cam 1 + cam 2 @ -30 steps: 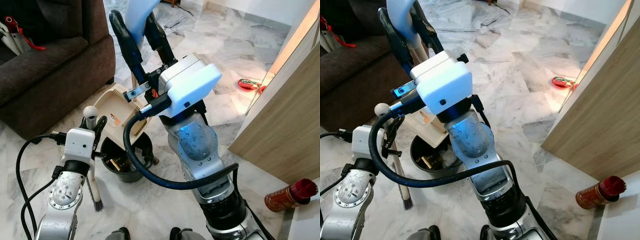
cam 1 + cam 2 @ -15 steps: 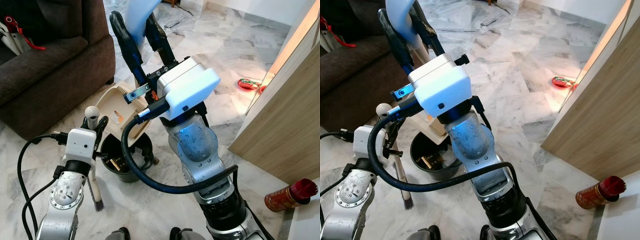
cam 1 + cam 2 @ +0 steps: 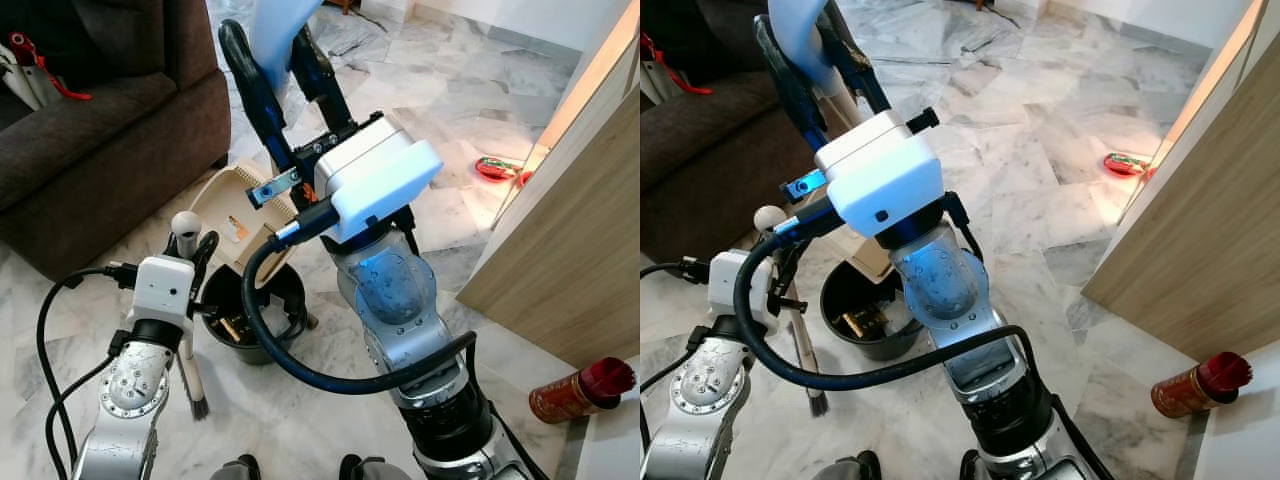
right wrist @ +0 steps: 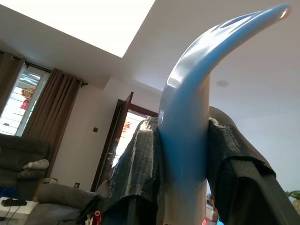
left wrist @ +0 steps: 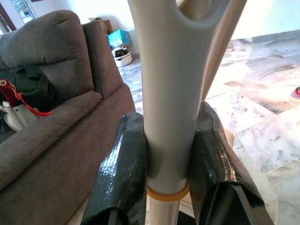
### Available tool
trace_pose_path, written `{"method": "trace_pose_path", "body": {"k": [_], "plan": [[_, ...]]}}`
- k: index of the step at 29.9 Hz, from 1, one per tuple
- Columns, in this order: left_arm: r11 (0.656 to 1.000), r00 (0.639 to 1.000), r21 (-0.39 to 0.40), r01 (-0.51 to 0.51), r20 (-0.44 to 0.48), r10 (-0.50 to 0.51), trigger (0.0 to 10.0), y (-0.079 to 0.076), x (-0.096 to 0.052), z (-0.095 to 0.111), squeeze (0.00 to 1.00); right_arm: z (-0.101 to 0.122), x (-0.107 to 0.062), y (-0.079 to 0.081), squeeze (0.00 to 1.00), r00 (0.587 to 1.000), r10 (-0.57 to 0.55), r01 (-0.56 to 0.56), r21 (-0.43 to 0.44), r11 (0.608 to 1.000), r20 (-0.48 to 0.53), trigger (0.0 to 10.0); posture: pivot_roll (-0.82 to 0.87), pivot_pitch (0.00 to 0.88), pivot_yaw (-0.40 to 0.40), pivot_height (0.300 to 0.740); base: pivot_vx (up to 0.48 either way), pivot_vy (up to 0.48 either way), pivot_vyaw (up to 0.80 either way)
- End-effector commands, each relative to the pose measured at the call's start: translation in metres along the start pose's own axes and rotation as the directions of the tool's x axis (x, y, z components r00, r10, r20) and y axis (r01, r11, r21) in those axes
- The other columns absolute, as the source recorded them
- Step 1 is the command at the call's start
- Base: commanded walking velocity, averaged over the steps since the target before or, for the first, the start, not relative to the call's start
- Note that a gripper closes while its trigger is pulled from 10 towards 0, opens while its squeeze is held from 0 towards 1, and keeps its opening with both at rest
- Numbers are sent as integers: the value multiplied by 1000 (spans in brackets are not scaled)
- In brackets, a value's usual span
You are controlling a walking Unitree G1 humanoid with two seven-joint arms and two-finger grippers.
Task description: Sweep floor
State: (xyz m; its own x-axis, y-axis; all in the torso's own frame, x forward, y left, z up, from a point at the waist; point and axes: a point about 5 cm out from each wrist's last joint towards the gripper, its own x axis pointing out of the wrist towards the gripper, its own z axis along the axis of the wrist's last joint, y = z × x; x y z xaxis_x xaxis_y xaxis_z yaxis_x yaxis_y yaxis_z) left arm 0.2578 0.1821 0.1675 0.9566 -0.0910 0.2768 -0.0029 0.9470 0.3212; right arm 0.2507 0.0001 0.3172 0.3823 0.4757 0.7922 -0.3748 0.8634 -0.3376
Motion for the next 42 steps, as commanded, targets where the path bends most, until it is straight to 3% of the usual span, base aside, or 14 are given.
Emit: {"method": "trace_pose_path", "body": {"k": [1,26,31,32,34,36,37,42], "plan": [[1000,999,24,0,44,-1,10000,1,1,7,0,24,6,-2,0,990,-8,12,-28,1000,142,10000,28,206,-39,740,0,0,0],[999,999,40,26,43,-28,10000,-4,1,6,0,16,4,-2,0,994,-3,10,-59,998,109,10000,28,202,-43,740,0,0,0],[999,999,28,34,41,-35,10000,-7,0,5,0,-4,-1,-17,0,999,-34,36,-164,986,17,10000,28,203,-44,740,0,0,0],[999,998,25,38,40,-39,10000,-8,0,6,0,-15,-4,-31,0,997,-71,63,-227,972,-27,10000,26,204,-43,740,0,0,0],[999,998,22,45,38,-46,10000,-9,0,5,0,-25,-7,-44,0,991,-112,85,-289,954,-77,10000,23,204,-43,740,0,0,0],[999,998,21,47,37,-47,10000,-9,0,5,0,-31,-9,-51,0,985,-138,102,-300,948,-101,10000,24,204,-44,740,0,0,0],[999,998,15,52,34,-53,10000,-9,-1,5,0,-43,-16,-68,0,965,-209,152,-310,938,-161,10000,25,204,-44,740,0,0,0],[998,998,7,62,31,-63,10000,-11,-1,5,0,-63,-32,-91,0,921,-308,194,-401,895,-241,10000,25,206,-43,740,0,0,0]]}}
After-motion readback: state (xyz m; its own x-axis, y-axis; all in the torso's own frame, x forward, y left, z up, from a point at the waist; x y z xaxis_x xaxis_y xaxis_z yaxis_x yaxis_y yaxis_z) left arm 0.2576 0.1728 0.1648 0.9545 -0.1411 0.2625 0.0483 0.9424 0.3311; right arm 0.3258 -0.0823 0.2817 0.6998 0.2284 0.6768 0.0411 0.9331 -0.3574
